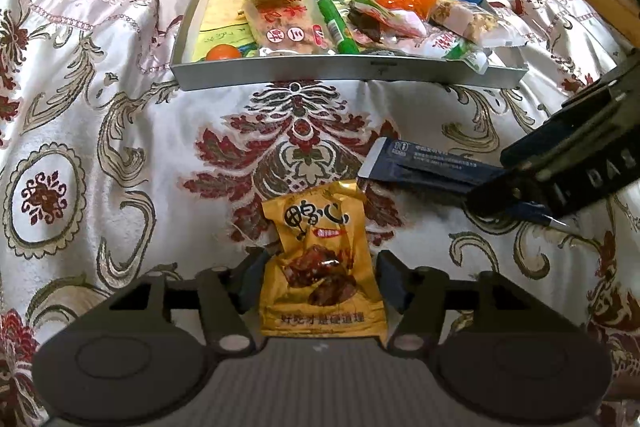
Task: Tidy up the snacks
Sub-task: 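Lift and carry the gold packet and blue box over the tray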
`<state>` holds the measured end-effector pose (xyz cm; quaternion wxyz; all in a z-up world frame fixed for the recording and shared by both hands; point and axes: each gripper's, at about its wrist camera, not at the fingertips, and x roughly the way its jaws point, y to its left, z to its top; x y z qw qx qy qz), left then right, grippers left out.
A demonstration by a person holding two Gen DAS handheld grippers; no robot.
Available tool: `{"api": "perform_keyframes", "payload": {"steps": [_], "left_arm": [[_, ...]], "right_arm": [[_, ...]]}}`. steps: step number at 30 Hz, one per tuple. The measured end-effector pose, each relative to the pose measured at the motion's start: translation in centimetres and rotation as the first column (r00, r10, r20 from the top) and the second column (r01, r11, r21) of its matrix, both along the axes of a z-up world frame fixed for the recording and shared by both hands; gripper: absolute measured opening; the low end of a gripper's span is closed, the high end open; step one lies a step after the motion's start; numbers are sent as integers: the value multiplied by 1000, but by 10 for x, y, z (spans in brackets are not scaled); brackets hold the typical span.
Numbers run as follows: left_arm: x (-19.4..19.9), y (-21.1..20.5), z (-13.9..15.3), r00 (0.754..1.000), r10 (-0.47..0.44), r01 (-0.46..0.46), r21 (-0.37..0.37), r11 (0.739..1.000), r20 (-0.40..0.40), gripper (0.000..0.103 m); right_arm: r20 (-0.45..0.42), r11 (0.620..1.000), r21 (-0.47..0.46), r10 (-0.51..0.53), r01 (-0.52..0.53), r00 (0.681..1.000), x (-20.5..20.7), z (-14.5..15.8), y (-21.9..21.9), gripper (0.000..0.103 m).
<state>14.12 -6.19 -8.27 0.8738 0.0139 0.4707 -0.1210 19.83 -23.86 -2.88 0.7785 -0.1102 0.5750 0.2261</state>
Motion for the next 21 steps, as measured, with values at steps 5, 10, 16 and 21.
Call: {"api": "perform_keyframes", "payload": {"steps": [5,10,16,21], "left_arm": [[-1,1,0,1000,-5,5,-4,1000,3,73],[-5,-9,0,999,-43,43,51,998,9,64],[-8,-10,6,1000,-26,26,39,999,13,52],[-7,-6,8,1000,-3,3,14,1000,8,46]], "right_arm": [[65,986,-84,152,-146,986,-20,-5,0,66],[96,961,-143,250,-235,964,-34,-15,-1,54],[157,951,-172,283,-256,946,-48,-13,3,37],[234,968,-159,227,-193,946,-62,-11,-3,33]]}}
